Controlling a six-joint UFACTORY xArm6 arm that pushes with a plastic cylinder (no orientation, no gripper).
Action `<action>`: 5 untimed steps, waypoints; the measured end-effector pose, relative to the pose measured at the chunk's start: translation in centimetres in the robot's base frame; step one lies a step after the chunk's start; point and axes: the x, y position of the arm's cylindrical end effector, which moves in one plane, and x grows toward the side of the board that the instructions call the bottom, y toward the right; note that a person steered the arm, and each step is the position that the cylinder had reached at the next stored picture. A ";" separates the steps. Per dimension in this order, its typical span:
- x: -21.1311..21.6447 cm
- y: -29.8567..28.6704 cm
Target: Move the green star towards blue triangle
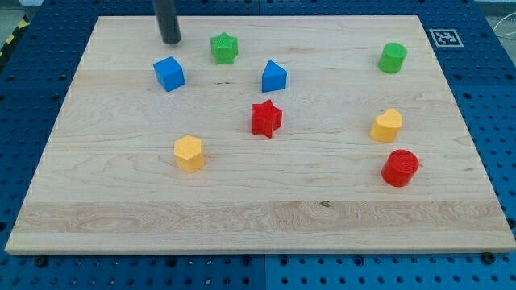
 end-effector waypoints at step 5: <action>0.9 9.4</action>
